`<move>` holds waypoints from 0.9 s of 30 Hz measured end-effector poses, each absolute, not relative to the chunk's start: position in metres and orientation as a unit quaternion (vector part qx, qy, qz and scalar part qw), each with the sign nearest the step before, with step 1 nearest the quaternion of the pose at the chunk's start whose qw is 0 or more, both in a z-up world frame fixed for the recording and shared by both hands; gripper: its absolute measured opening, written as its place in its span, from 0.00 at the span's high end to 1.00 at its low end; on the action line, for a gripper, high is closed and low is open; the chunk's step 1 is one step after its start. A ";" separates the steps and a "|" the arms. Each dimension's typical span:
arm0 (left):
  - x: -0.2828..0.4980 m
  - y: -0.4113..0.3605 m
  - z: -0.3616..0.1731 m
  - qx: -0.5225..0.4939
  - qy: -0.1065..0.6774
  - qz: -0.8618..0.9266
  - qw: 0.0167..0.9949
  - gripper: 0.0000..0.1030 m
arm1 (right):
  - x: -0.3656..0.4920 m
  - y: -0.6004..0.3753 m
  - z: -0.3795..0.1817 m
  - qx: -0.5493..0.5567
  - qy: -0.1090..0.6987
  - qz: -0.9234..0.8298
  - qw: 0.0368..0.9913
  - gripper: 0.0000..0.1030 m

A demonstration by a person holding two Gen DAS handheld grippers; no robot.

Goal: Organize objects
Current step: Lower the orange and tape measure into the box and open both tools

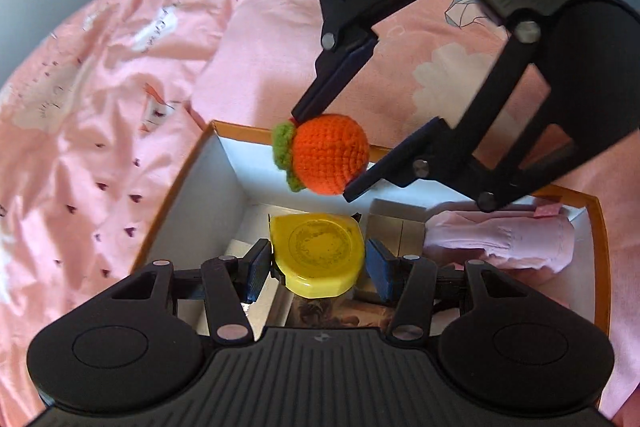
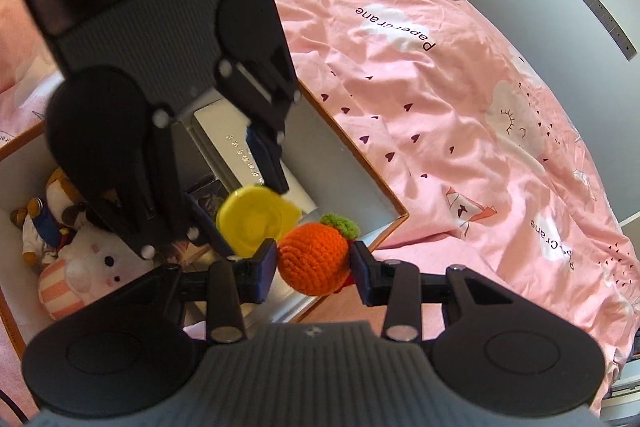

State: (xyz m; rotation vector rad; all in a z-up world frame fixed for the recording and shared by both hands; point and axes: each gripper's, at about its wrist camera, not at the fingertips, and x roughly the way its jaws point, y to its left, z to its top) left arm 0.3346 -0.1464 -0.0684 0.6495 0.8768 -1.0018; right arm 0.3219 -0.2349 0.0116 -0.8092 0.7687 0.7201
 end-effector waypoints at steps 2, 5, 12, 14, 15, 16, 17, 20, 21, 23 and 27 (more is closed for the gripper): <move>0.345 -0.148 -0.076 0.282 0.413 -0.462 0.732 0.43 | 0.325 -0.236 0.011 -0.374 0.355 0.340 0.786 0.59; 0.358 -0.151 -0.086 0.265 0.433 -0.475 0.719 0.43 | 0.327 -0.236 0.009 -0.377 0.354 0.348 0.782 0.59; 0.367 -0.155 -0.106 0.270 0.448 -0.481 0.704 0.42 | 0.331 -0.227 -0.001 -0.406 0.350 0.359 0.764 0.59; 0.367 -0.154 -0.108 0.270 0.451 -0.481 0.702 0.42 | 0.335 -0.226 -0.004 -0.404 0.352 0.362 0.763 0.59; 0.367 -0.154 -0.109 0.270 0.452 -0.480 0.702 0.42 | 0.338 -0.225 -0.005 -0.403 0.354 0.362 0.762 0.59; 0.368 -0.155 -0.111 0.269 0.455 -0.479 0.702 0.42 | 0.340 -0.224 -0.007 -0.402 0.356 0.363 0.762 0.59; 0.368 -0.155 -0.112 0.267 0.458 -0.477 0.701 0.42 | 0.342 -0.223 -0.008 -0.401 0.357 0.363 0.762 0.59; 0.369 -0.153 -0.114 0.256 0.462 -0.476 0.703 0.42 | 0.345 -0.221 -0.012 -0.406 0.359 0.365 0.757 0.59; 0.369 -0.152 -0.113 0.250 0.465 -0.475 0.704 0.42 | 0.345 -0.220 -0.013 -0.407 0.359 0.365 0.756 0.59; 0.368 -0.151 -0.113 0.244 0.464 -0.476 0.706 0.41 | 0.346 -0.218 -0.014 -0.412 0.359 0.366 0.753 0.59; 0.365 -0.143 -0.108 0.232 0.460 -0.474 0.714 0.37 | 0.348 -0.215 -0.016 -0.417 0.360 0.366 0.750 0.59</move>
